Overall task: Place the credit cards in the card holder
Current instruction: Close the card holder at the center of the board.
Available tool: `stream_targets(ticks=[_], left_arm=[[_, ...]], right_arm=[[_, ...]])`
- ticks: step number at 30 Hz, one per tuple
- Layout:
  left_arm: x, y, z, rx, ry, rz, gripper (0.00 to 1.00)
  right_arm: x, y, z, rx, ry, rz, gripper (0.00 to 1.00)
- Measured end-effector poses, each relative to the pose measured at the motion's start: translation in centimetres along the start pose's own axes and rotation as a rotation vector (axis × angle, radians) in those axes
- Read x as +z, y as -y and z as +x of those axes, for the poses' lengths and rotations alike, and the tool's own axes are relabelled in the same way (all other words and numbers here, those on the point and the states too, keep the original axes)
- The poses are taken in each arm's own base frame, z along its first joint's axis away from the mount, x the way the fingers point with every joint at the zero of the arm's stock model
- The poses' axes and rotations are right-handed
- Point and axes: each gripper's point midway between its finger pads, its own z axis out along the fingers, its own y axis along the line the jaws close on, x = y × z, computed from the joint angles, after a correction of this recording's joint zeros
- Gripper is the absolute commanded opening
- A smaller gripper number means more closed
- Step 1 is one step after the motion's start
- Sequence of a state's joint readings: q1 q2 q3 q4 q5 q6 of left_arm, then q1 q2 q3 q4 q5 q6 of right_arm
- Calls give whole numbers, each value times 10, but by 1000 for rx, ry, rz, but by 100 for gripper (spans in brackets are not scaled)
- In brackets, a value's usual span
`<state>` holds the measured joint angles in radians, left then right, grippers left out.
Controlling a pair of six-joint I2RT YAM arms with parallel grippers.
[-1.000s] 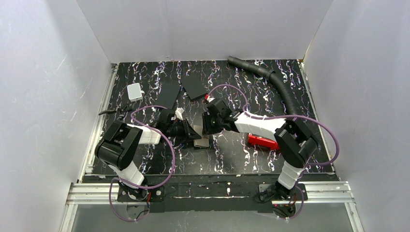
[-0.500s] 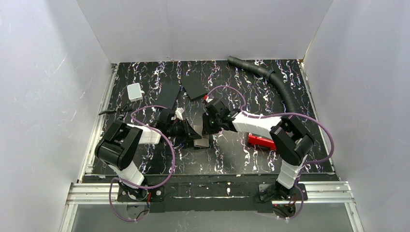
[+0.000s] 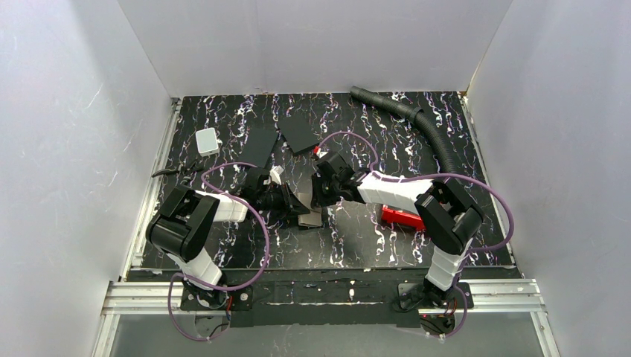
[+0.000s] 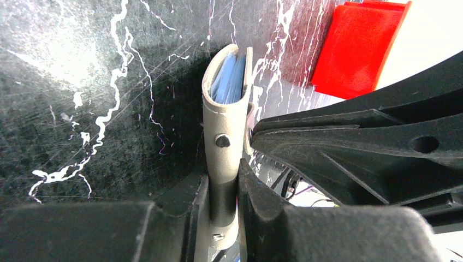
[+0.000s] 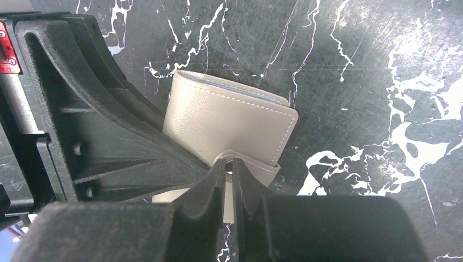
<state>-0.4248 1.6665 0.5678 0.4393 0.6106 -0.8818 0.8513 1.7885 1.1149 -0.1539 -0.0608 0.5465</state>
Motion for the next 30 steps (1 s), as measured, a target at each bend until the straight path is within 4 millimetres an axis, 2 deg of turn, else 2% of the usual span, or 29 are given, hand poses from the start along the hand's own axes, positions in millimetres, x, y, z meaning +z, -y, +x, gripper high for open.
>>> stream_targets(ticks=[6,20,30], left_arm=[[0,0,0,0,0,0,0],[0,0,0,0,0,0,0],[0,0,0,0,0,0,0]], right_arm=[[1,1,1,-3,5,-5,16],[-3,3,4,-17,6,0,23],[-3,3,11,-19,-15,-15,22]])
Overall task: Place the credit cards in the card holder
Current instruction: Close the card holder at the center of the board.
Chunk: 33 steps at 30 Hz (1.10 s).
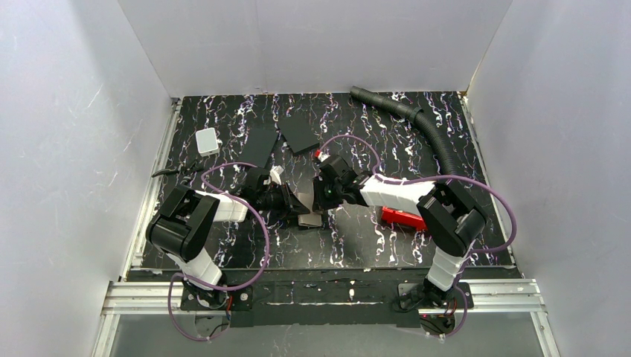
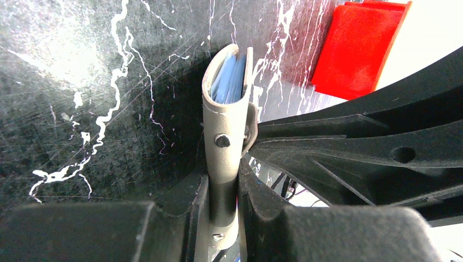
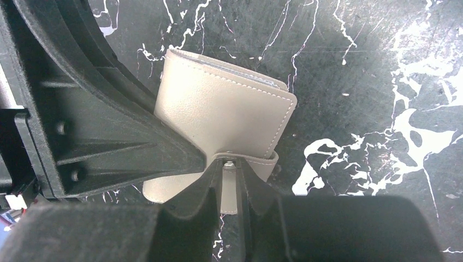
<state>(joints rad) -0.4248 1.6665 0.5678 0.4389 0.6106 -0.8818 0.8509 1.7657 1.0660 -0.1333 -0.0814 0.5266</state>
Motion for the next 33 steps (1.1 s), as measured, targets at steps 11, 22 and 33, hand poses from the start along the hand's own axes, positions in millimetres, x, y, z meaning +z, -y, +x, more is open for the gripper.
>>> stream_targets(ticks=[11,22,33], left_arm=[[0,0,0,-1,-1,-1,0],[0,-2,0,-8,-5,-3,0],[-7,-6,0,-7,7,-59,54]], right_arm=[[2,1,0,8,7,-33,10],[13,5,5,13,20,-41,7],[11,-9,-5,-44,57,-16,33]])
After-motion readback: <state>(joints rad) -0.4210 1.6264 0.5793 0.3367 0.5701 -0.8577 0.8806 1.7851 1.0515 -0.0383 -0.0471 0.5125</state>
